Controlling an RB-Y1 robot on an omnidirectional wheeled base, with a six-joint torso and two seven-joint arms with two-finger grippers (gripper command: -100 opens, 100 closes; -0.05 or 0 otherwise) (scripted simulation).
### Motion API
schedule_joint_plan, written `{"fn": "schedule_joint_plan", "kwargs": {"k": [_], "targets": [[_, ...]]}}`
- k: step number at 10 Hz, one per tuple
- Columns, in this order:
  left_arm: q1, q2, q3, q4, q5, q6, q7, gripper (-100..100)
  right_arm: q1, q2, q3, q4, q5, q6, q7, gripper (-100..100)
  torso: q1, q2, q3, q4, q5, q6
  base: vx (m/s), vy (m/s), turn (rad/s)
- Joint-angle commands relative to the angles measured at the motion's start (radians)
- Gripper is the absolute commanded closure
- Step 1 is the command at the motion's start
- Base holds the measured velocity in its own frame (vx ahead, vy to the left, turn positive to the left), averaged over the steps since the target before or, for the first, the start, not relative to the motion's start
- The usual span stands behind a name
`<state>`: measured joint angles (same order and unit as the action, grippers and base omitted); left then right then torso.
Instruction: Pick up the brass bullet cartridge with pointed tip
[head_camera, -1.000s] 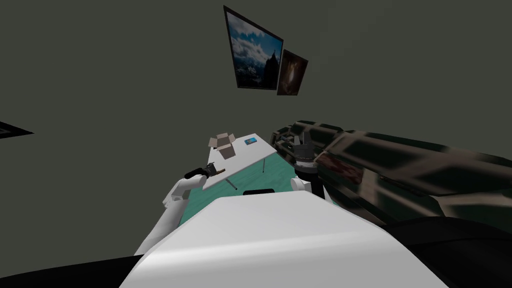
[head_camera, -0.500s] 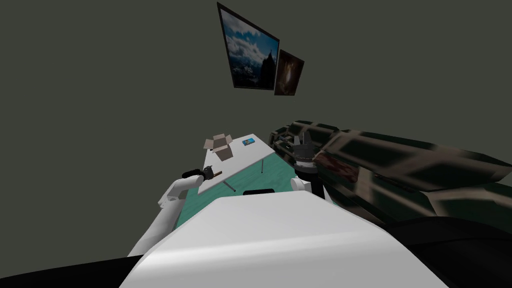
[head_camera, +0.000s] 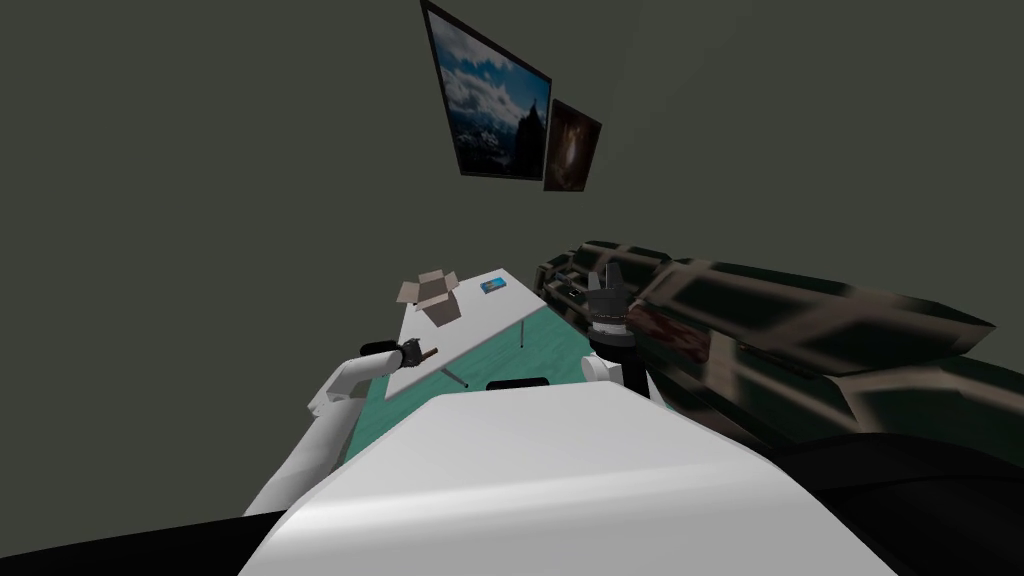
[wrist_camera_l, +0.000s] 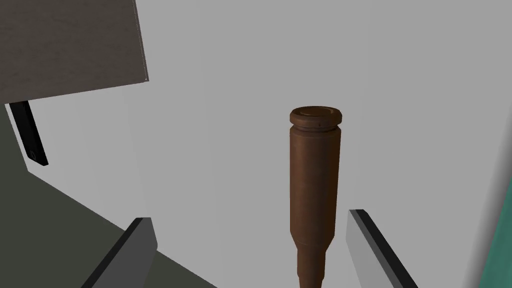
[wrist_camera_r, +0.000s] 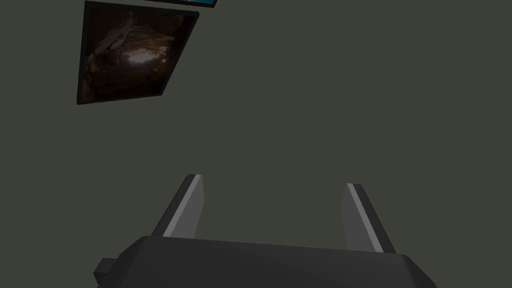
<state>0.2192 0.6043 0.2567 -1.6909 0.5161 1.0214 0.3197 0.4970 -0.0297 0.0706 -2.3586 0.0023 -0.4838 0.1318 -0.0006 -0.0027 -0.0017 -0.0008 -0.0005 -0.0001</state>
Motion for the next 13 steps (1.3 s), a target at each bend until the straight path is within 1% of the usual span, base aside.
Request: {"fn": "schedule_joint_plan", "kwargs": {"k": [1, 3, 5, 6, 7, 8, 10, 11, 12, 13], "targets": [[-0.003, 0.015, 0.007, 0.024, 0.015, 0.048, -0.008, -100, 0.0, 0.0, 0.0, 0.0, 0.0, 0.0, 0.0, 0, 0.0, 0.0, 0.0, 0.0, 0.0, 0.0, 0.038, -0.035, -0.075], [-0.002, 0.028, 0.012, 0.049, 0.029, 0.09, -0.015, -100, 0.0, 0.0, 0.0, 0.0, 0.0, 0.0, 0.0, 0, -0.001, 0.0, 0.0, 0.0, 0.0, 0.0, 0.035, -0.031, -0.047], [0.007, 0.031, 0.008, 0.073, 0.039, 0.121, -0.019, -100, 0.0, 0.0, 0.0, 0.0, 0.0, 0.0, 0.0, 0, 0.0, 0.0, 0.0, 0.0, 0.0, 0.0, 0.031, -0.021, -0.033], [0.005, 0.029, 0.008, 0.063, 0.034, 0.108, -0.017, -100, 0.0, 0.0, 0.0, 0.0, 0.0, 0.0, 0.0, 0, 0.0, 0.001, 0.0, 0.0, 0.0, 0.0, 0.011, -0.008, -0.004], [0.006, 0.029, 0.008, 0.064, 0.034, 0.113, -0.017, 0, 0.0, 0.0, 0.0, 0.0, 0.0, 0.0, 0.0, 0, 0.001, 0.002, 0.001, 0.0, 0.0, 0.0, 0.0, 0.0, 0.0], [-0.002, 0.016, 0.002, 0.094, 0.024, 0.087, -0.025, -100, 0.0, 0.0, 0.0, 0.0, 0.0, 0.0, 0.0, 0, 0.001, 0.002, 0.001, 0.001, 0.0, 0.0, 0.012, 0.008, -0.02], [-0.011, 0.0, -0.007, 0.132, 0.011, 0.056, -0.034, -100, 0.0, 0.0, 0.0, 0.0, 0.0, 0.0, 0.0, 0, 0.003, 0.002, 0.001, 0.0, 0.001, 0.0, 0.022, 0.022, -0.022], [-0.011, 0.005, -0.005, 0.121, 0.013, 0.069, -0.03, -100, 0.0, 0.0, 0.0, 0.0, 0.0, 0.0, 0.0, 0, 0.003, 0.001, 0.001, 0.0, 0.001, 0.0, 0.011, 0.011, -0.004], [-0.012, 0.004, -0.006, 0.124, 0.012, 0.065, -0.031, 100, 0.0, 0.0, 0.0, 0.0, 0.0, 0.0, 0.0, 0, 0.002, 0.002, 0.001, 0.0, 0.001, 0.0, 0.0, 0.0, 0.0], [-0.012, 0.004, -0.006, 0.123, 0.012, 0.065, -0.031, 100, 0.0, 0.0, 0.0, 0.0, 0.0, 0.0, 0.0, 0, 0.002, 0.002, 0.001, 0.001, 0.0, 0.0, 0.0, 0.0, 0.0]]}}
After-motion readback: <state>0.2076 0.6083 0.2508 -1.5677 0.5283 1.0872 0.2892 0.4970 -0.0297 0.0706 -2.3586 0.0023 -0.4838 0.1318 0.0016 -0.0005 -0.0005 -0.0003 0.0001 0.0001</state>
